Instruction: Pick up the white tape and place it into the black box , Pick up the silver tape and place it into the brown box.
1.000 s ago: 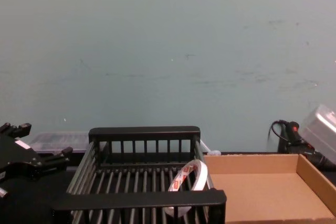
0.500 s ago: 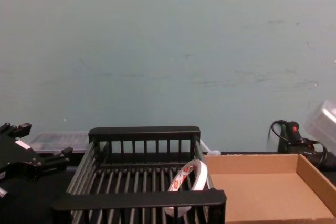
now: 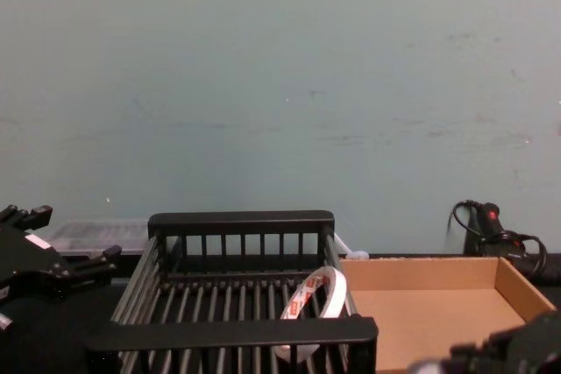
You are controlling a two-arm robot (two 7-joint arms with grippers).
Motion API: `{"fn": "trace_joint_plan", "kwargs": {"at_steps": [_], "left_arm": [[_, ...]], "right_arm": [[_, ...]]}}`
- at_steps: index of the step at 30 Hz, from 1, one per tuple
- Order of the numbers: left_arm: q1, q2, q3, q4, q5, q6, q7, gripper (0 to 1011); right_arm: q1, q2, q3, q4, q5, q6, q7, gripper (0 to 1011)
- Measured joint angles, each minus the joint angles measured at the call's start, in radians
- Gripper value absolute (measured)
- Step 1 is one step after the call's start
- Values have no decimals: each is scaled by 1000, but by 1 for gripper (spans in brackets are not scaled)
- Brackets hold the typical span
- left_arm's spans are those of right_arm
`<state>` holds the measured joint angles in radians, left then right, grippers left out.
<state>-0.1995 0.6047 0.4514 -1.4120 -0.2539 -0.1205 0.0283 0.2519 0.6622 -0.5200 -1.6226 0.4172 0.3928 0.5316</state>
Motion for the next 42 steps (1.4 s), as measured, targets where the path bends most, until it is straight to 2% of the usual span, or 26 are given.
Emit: {"fn": "trace_joint_plan", "kwargs": {"at_steps": [10,25,42], "left_arm": [[0,0,0,0,0,0,0,1001],[0,0,0,0,0,0,0,1001],[0,0,0,0,0,0,0,1001]], "right_arm": [[42,-54,62,68,8,21,-96,135],[113,-134,102,193,-23,45,-158,135],[112,-132,101,190,-24,45,-158,135]]}}
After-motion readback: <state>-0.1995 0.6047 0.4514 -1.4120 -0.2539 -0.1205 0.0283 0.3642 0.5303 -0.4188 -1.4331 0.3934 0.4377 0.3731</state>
